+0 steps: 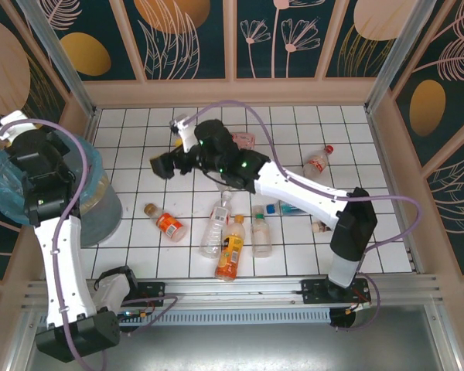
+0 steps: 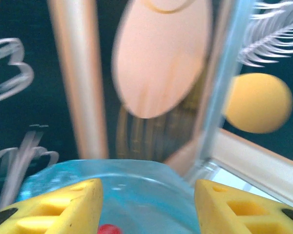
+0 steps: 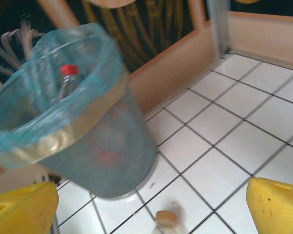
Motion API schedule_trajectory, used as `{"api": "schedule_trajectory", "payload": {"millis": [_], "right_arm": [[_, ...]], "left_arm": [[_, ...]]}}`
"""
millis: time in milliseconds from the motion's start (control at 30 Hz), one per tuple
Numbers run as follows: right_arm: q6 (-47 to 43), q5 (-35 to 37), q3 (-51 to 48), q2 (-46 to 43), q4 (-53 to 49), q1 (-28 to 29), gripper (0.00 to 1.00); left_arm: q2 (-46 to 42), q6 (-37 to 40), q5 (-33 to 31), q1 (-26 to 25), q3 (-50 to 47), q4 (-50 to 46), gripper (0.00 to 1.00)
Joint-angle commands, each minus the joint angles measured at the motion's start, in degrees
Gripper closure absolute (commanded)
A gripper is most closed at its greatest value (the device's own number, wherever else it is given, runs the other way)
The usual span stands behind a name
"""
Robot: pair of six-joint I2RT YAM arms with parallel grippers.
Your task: Put the plastic bottles in the bin
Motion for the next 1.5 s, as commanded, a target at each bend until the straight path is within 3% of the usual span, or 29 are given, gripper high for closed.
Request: {"api": "schedule_trajectory", "payload": {"millis": [0, 100, 233, 367, 467, 567, 800, 1000, 1100, 1267, 1400, 1467], "right_arm": [[2.20, 9.11, 5.94, 1.86, -11.35, -2.66, 0.01], [2.42, 11.90, 11.07, 4.74, -22.57, -5.48, 0.01], [3.66, 12.74, 10.67, 5.71, -31.47, -8.51, 0.01], [2.31, 14.22, 4.10, 3.51, -33.40, -10.62, 0.03], [-1.87, 10.09, -1.65, -0.05, -32.26, -11.66, 0.10], [1.06, 11.58, -7.28, -4.47, -32.62, -12.02, 0.11], [16.61, 17.71, -23.85, -15.42, -36.44, -13.11, 0.11], [23.53, 16.78, -33.03, -23.59, -39.14, -19.75, 0.14], [20.83, 16.08, -33.77, -24.89, -36.59, -20.68, 0.13], [25.78, 12.99, -28.25, -19.24, -32.92, -20.62, 0.13], [25.95, 21.62, -26.30, -16.88, -36.35, -22.55, 0.09], [25.23, 22.61, -28.09, -18.58, -33.89, -27.98, 0.09]], "left_arm": [[0.86, -1.32, 7.87, -7.33, 4.26, -2.92, 0.47], [3.13, -0.93, 8.47, -13.99, 7.22, -4.23, 0.47], [7.63, 1.20, 5.16, -24.37, 9.88, -6.16, 0.46], [12.63, 2.01, 2.81, -35.36, 9.90, -5.86, 0.45], [17.17, 1.46, 5.32, -41.55, 10.49, -6.12, 0.43], [20.33, 0.12, 9.65, -45.45, 10.10, -5.08, 0.41], [23.28, -0.40, 29.96, -46.97, 6.10, 1.33, 0.39], [25.64, 0.94, 43.42, -47.02, 4.43, 4.51, 0.37], [27.02, 0.46, 43.66, -47.02, 4.33, 4.77, 0.36], [28.13, -1.33, 33.64, -47.04, 5.13, 4.88, 0.35], [28.31, -1.03, 31.97, -47.02, 5.01, 6.77, 0.34], [28.82, -0.83, 31.86, -47.04, 5.05, 7.10, 0.33]]}}
